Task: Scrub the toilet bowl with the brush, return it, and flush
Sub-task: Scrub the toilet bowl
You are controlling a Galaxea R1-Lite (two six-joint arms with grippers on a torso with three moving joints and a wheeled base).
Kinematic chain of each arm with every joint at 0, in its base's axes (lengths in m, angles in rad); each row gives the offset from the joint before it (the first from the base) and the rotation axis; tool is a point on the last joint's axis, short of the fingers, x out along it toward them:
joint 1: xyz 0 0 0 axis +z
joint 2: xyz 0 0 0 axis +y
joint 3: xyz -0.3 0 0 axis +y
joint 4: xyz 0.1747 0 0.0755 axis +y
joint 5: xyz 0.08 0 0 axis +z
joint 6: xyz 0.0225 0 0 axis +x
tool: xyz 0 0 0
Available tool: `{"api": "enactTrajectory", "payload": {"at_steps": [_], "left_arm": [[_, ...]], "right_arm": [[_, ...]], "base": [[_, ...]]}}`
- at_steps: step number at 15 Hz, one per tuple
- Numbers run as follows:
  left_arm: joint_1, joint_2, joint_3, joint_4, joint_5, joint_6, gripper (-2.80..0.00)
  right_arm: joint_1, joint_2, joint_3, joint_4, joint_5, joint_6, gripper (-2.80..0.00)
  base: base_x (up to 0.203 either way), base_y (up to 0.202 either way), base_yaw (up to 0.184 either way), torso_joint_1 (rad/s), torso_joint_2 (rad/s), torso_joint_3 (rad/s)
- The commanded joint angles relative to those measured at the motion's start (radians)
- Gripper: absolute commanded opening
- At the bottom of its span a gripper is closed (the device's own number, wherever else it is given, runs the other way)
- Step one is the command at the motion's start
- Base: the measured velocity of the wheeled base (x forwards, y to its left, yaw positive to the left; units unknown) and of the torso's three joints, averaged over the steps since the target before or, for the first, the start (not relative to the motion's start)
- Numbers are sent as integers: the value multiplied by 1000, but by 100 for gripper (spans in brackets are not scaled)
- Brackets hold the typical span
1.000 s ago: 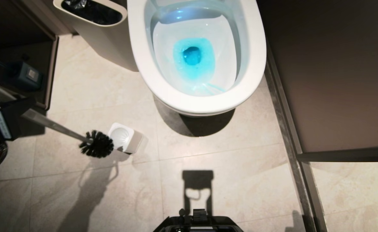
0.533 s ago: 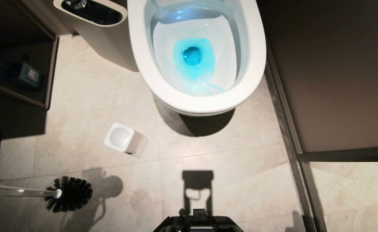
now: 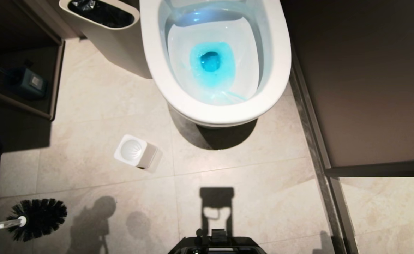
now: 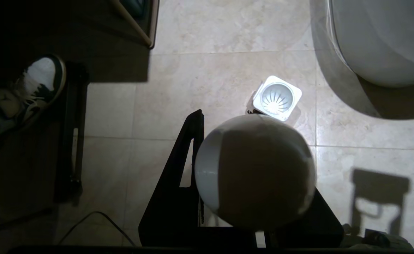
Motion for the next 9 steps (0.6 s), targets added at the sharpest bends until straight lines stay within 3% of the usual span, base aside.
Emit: {"api": "enactTrajectory", "payload": {"at_steps": [1,5,7,9], "left_arm": [[44,-89,26,1,-121,-1,-280],[52,-254,239,1,-309,1,-280],[54,-299,372,-17,-336,4,-280],[54,-305,497,-108,-343,17,-280]], "right_arm": [[0,0,0,0,0,1,-280],[0,0,0,0,0,1,-280],[0,0,0,-2,0,1,-280],[0,0,0,0,0,1,-280]], "base": [[0,0,0,0,0,0],[0,0,0,0,0,0],[0,0,0,0,0,0],[0,0,0,0,0,0]]}}
